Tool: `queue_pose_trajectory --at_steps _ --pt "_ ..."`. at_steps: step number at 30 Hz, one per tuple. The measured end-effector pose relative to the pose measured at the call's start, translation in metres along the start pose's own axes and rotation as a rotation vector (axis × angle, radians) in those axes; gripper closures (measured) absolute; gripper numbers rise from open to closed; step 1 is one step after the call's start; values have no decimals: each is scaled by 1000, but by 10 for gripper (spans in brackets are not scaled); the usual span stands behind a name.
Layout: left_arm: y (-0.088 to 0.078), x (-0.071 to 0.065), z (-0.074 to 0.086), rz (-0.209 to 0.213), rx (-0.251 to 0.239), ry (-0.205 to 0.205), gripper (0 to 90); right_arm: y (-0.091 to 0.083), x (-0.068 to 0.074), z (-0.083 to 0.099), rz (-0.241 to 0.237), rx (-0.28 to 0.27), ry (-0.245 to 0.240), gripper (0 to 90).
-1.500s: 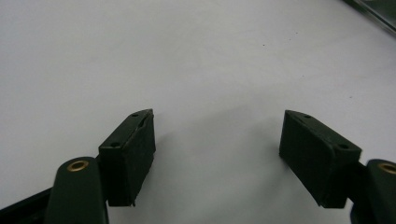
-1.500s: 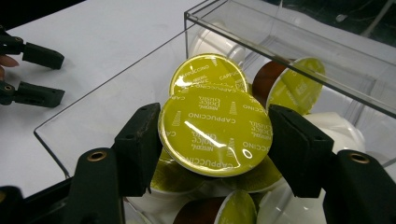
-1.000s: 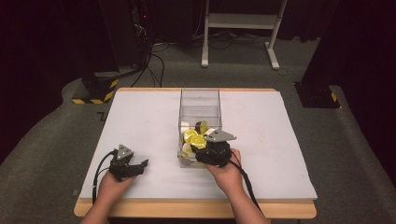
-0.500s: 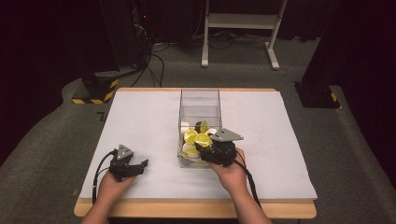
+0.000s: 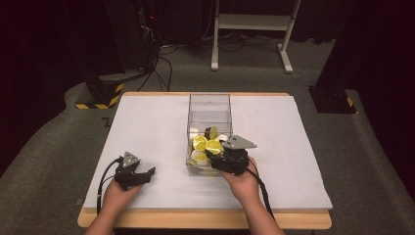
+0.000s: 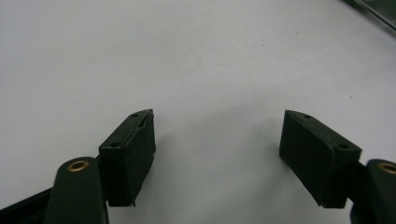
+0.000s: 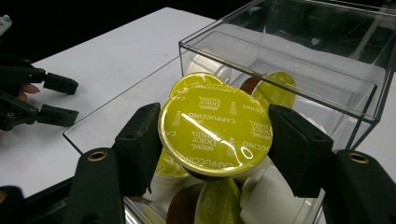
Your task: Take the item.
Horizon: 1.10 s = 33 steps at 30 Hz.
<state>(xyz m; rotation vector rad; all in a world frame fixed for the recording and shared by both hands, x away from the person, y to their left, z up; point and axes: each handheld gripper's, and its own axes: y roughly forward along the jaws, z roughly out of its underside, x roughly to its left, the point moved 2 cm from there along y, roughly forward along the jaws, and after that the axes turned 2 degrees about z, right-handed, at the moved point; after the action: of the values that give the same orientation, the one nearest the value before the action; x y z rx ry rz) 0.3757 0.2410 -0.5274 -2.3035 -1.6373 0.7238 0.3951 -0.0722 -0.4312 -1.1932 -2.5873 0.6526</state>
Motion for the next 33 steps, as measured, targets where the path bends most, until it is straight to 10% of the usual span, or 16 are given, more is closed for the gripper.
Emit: queue_pose_trajectory --at_steps 33 --pt "0 0 0 -1 0 1 270 -24 -12 -10 37 -75 6 379"
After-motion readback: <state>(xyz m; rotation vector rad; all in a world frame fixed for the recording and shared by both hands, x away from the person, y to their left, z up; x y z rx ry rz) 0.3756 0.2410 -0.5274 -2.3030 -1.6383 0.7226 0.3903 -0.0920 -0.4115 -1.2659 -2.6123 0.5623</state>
